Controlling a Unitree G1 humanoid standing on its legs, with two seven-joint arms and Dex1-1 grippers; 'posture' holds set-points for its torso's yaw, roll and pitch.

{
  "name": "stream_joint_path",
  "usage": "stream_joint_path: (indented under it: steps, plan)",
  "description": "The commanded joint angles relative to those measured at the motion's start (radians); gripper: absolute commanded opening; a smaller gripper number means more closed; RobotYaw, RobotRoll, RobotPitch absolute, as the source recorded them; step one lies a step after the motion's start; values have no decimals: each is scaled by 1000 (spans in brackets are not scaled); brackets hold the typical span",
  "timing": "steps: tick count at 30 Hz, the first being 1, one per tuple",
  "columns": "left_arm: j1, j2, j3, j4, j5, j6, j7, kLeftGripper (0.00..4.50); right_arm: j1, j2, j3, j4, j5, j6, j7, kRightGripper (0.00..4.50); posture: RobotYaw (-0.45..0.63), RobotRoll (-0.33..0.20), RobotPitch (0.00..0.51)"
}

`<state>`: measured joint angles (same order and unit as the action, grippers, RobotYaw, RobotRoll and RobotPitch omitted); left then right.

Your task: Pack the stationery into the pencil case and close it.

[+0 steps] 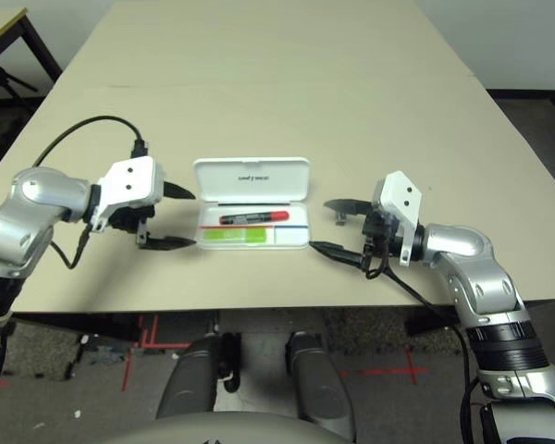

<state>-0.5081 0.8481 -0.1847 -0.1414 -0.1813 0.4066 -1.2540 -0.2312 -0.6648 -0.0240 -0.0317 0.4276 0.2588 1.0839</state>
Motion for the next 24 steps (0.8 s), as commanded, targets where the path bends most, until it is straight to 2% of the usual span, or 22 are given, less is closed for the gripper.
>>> stream_joint_path:
  steps: [1, 8, 12, 15, 20, 24]
  plan:
    - [29, 12, 17, -5, -7, -17, 6, 4484, -8, 13, -67, -28, 35, 83, -97, 4500, -49, 0, 157]
    - [56, -7, 10, -25, -5, -23, 32, 4484, -24, 145, -165, -159, 9, 261, -501, 4500, -54, 0, 169]
    - [52, -16, 2, -19, -4, -30, 34, 4484, -23, 233, -170, -248, -22, 361, -706, 4500, -66, 0, 177]
    - [44, -25, -8, -10, -2, -37, 31, 4484, -8, 348, -141, -356, -34, 490, -880, 4500, -66, 0, 177]
    - [38, -36, -18, -9, 0, -40, 27, 4484, 27, 475, -90, -448, -71, 633, -1040, 4500, -80, 0, 185]
    - [38, -37, -21, -15, -1, -37, 24, 4484, 45, 502, -72, -462, -90, 667, -1073, 4500, -78, 0, 187]
